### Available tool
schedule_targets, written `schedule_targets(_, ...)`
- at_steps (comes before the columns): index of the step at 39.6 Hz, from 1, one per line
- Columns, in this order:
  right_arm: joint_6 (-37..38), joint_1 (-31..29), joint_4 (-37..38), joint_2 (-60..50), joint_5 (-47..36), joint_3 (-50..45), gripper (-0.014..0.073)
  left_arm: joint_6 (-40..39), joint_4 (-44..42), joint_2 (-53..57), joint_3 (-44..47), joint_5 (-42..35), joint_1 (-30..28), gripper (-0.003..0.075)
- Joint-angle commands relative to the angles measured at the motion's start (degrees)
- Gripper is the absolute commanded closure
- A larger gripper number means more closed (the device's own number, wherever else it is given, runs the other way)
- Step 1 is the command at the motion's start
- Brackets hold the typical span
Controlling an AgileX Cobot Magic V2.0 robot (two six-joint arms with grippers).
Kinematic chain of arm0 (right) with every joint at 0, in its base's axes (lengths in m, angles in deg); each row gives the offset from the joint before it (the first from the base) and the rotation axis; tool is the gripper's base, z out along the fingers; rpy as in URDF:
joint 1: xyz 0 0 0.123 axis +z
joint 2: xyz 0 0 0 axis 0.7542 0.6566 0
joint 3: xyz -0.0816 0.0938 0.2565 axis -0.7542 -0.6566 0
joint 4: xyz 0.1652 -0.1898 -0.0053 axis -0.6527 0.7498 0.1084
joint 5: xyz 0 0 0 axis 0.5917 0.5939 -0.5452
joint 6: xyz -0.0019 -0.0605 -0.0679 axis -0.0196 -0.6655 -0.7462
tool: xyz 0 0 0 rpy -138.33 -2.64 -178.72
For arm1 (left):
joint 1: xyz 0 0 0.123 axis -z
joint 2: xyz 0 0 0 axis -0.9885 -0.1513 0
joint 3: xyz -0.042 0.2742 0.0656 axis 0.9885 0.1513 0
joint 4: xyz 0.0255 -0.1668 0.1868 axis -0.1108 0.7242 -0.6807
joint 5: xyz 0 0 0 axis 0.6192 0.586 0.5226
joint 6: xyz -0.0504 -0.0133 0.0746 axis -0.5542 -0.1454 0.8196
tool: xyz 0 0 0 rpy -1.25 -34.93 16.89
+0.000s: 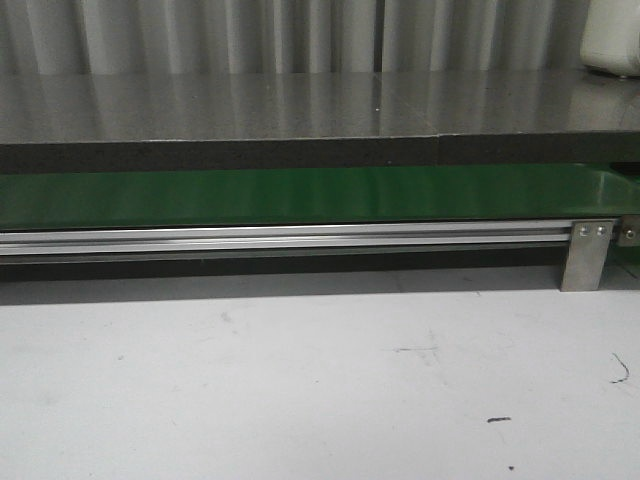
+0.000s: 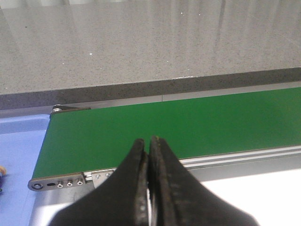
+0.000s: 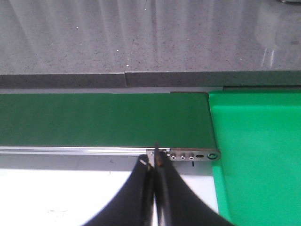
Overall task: Move button from left to right
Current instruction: 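Grasp the yellow push button in the blue tray with the left gripper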
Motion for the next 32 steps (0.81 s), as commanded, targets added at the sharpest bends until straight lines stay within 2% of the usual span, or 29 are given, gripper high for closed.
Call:
schedule_targets(1, -0.3, 0.0, -0.2, 0.8, -4.6, 2.2, 0.0419, -0.2, 0.1, -0.5, -2.2, -4.1, 0.4, 0.0657)
schedule_targets(5, -0.3, 0.0, -0.2, 0.8, -4.6, 2.2, 0.0153, -0.2, 0.1, -0.5, -2.2, -4.1, 0.4, 0.0465)
schedule_targets(9, -0.3, 0.0, -0.2, 0.8, -4.6, 2.2, -0.0069, -0.2, 0.1, -0.5, -2.2, -4.1, 0.4, 0.0169)
schedule_targets(12, -0.3, 0.0, -0.1, 0.8, -4.6, 2.2, -0.0055, -0.2, 0.1, -0.5, -2.2, -4.1, 0.4, 0.0017)
schedule_targets(24, -0.3, 0.0, -0.1, 0.8, -4.3, 2.1, -0.0052, -0.2, 0.1, -0.5, -2.2, -4.2, 0.4, 0.0101)
schedule_targets(32, -0.3, 0.0, -0.1, 0.8, -4.2, 2.1, -0.0052, -0.3, -3.2, -2.4, -2.4, -9.0, 0.4, 0.0105)
